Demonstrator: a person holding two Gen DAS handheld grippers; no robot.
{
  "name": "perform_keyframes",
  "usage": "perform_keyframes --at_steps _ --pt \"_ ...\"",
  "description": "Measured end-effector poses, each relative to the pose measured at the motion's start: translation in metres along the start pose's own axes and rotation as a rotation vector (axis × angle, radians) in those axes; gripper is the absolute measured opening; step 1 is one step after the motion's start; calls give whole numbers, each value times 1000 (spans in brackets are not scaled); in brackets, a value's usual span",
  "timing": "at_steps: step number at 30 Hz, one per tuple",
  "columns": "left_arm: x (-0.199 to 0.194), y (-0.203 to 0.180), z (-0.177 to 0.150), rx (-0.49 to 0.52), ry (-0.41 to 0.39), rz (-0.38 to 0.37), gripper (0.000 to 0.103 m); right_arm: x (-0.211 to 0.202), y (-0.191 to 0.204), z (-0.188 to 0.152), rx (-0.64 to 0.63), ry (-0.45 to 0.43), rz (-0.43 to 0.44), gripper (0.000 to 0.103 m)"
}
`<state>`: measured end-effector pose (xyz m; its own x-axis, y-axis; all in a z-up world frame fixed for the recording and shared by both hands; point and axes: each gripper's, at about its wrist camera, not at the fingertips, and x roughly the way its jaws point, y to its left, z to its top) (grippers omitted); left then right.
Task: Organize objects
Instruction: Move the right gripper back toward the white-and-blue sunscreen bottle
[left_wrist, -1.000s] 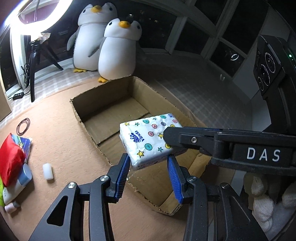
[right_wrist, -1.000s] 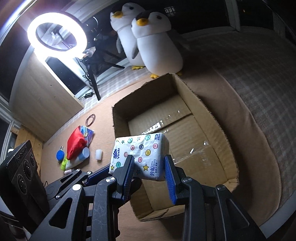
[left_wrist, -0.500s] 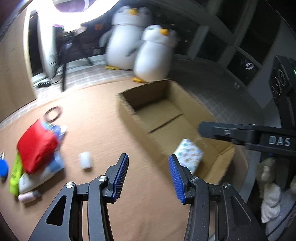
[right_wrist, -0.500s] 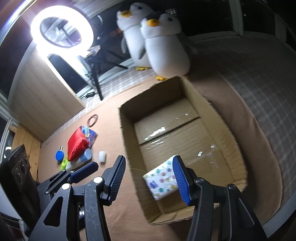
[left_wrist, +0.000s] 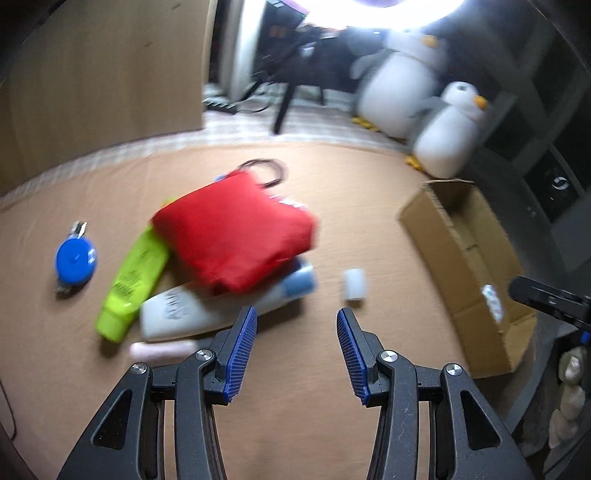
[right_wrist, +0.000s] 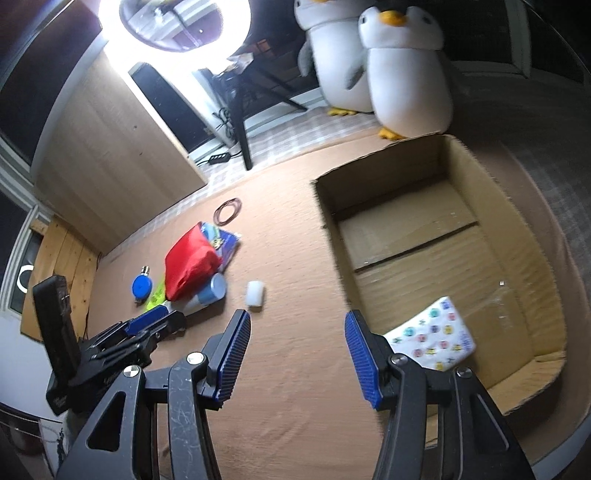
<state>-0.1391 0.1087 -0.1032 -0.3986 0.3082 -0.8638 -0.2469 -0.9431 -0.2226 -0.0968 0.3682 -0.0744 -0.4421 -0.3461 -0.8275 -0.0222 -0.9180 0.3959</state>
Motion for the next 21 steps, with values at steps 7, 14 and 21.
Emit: perform_keyframes --at_steps 7,14,21 --pt "19 25 -3 -31 54 43 49 9 15 -2 -7 11 14 49" --pt "30 32 10 -37 43 52 49 13 19 -4 5 18 15 49" --pt "43 37 28 -34 42 69 52 13 17 -4 15 16 4 49"
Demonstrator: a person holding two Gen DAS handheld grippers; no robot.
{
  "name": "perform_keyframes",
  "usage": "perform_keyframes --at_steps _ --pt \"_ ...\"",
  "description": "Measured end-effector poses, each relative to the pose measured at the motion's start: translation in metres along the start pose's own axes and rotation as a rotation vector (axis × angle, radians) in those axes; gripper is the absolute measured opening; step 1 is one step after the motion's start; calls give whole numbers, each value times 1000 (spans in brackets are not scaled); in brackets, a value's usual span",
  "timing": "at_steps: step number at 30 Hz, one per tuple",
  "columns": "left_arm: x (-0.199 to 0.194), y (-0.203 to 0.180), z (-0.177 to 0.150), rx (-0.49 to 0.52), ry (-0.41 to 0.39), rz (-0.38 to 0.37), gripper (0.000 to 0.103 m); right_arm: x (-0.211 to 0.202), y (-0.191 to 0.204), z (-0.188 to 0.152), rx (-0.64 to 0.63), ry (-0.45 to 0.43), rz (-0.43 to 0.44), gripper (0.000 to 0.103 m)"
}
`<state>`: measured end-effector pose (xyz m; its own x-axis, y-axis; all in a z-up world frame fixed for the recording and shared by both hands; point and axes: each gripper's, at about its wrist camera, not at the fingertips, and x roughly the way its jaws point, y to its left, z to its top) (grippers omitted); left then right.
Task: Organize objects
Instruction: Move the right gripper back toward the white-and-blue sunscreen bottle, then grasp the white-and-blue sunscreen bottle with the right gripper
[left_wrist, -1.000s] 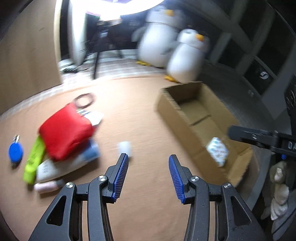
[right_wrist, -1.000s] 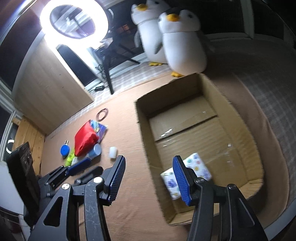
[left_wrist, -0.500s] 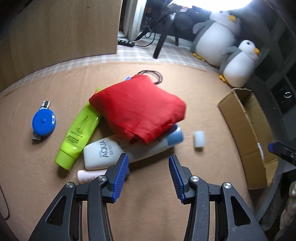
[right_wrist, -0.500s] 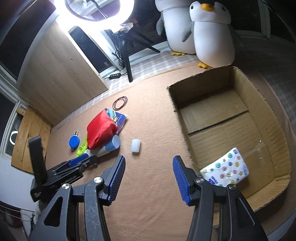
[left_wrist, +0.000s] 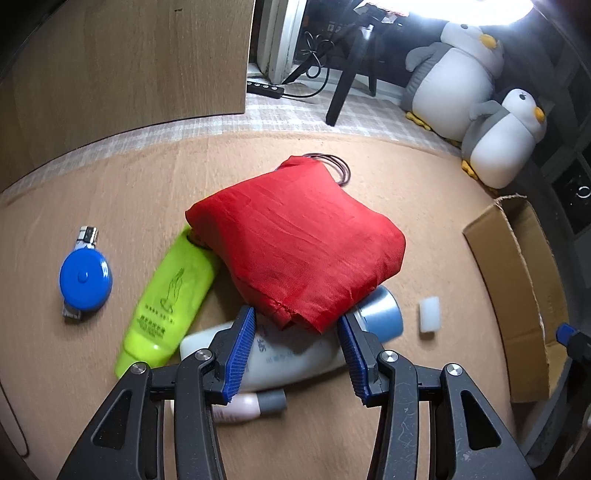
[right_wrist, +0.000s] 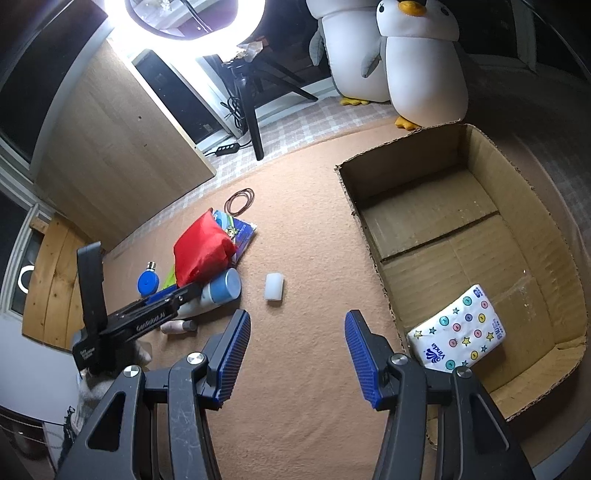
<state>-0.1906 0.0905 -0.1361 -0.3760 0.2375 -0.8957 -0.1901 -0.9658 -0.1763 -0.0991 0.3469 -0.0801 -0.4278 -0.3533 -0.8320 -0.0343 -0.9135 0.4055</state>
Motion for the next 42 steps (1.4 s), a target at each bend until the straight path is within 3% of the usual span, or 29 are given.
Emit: perform_keyframes --at_steps 4,11,16,22,25,32,42 --pt "8 5 6 -26 0 -21 58 1 0 -1 0 3 -4 49" --pt "7 1 1 -10 -10 -54 58 1 2 -3 -10 10 -7 49" --pt "6 -12 -12 15 0 -119 58 2 5 -2 -21 17 -2 49" --pt "13 -34 -35 39 69 -168 57 2 10 -5 -40 22 8 49" --pt "12 -49 -48 80 69 -156 56 1 10 -9 -44 25 9 49" --pt "5 -68 -68 88 92 -217 56 2 6 -15 -40 35 15 49" --pt "-16 -48 -72 60 50 -206 57 33 17 -17 -83 118 46 50"
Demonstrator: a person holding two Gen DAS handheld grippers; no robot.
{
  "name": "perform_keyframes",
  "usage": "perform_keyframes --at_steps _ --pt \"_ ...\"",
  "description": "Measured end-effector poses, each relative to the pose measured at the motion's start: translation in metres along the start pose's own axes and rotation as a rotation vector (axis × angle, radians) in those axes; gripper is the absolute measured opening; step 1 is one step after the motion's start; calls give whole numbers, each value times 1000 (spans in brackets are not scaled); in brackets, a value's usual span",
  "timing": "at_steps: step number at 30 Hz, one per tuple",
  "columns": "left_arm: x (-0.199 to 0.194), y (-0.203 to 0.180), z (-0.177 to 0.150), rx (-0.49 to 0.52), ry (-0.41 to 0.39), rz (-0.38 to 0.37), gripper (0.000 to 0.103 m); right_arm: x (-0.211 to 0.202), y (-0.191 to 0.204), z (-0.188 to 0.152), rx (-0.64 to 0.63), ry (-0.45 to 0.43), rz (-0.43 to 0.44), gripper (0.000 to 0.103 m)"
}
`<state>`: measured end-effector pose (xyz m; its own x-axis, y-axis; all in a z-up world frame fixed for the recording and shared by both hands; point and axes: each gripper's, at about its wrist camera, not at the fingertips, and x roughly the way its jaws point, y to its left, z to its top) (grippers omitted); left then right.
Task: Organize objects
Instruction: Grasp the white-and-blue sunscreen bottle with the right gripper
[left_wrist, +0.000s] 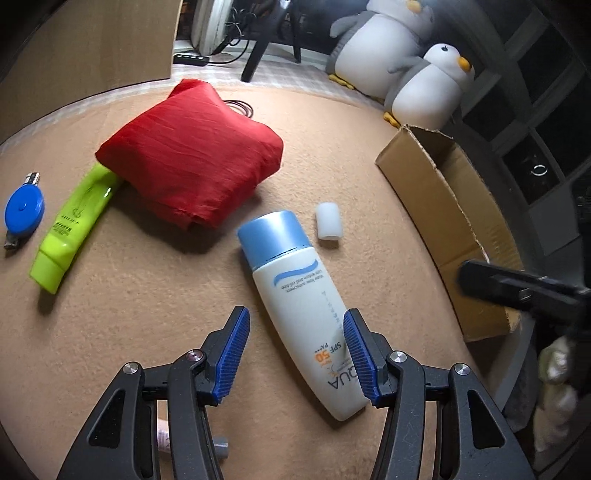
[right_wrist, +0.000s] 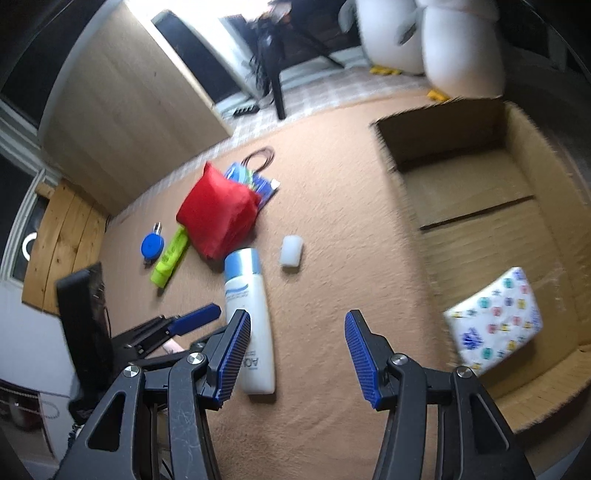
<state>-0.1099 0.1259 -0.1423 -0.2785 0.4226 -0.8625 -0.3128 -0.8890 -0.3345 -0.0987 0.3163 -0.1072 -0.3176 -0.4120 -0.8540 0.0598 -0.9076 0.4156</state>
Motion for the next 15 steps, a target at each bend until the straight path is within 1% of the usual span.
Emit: perform_keyframes --at_steps 3,6,10,15 --pt "0 2 -3 -9 1 -6 57 18 8 3 -27 45 15 50" --pt "3 2 -6 -19 10 -21 57 35 17 7 -59 83 18 55" --pt "6 2 -9 -37 18 -31 57 56 26 13 -91 125 17 56" --pt "6 3 -7 -58 12 -42 57 80 31 17 -91 184 43 56"
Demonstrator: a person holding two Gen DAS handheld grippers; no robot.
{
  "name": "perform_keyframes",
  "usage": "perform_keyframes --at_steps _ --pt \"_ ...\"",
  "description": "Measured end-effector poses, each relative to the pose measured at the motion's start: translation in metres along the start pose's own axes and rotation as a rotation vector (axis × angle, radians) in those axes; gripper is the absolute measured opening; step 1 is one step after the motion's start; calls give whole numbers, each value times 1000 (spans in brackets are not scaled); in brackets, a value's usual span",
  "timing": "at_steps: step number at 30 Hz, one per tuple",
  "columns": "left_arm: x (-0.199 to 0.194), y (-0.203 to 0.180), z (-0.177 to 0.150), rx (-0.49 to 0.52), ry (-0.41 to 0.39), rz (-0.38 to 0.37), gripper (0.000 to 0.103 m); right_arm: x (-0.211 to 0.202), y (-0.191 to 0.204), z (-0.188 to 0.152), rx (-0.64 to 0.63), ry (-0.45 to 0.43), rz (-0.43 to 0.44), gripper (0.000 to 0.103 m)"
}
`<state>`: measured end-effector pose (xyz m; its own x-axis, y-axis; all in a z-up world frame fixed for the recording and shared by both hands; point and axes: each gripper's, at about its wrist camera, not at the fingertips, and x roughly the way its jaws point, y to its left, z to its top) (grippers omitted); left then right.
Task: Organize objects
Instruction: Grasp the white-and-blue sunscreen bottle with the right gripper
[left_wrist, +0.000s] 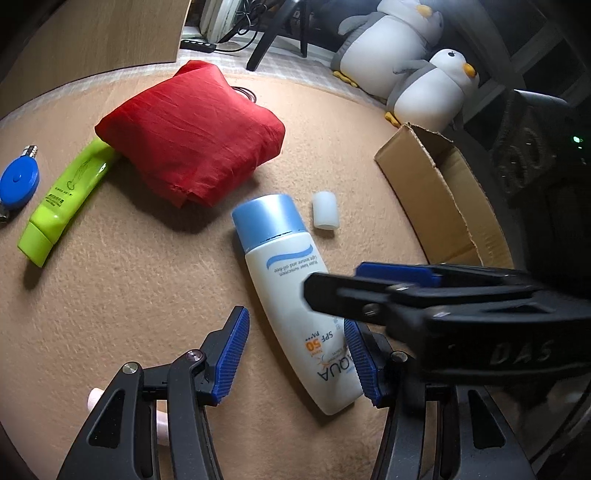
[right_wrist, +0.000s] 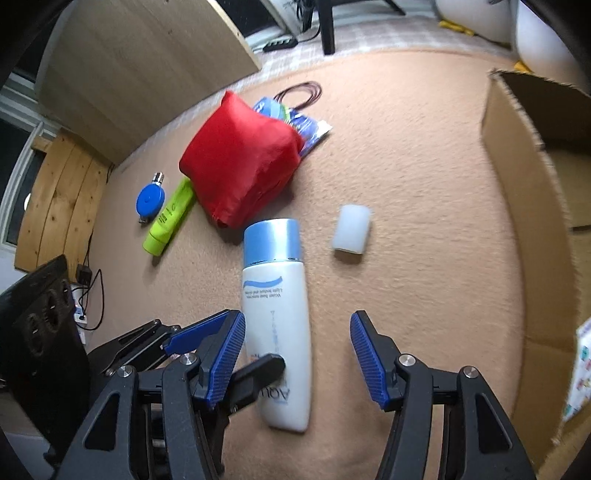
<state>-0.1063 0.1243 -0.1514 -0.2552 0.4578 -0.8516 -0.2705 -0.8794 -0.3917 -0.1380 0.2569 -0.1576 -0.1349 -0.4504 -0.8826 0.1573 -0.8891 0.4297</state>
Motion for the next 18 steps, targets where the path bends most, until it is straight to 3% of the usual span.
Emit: perform_keyframes --at_steps 14,18 --pt "11 -1 2 -21 16 -16 57 15 5 5 -31 36 -1 55" --pt "11 0 2 -31 19 -37 56 17 8 5 -46 48 7 46"
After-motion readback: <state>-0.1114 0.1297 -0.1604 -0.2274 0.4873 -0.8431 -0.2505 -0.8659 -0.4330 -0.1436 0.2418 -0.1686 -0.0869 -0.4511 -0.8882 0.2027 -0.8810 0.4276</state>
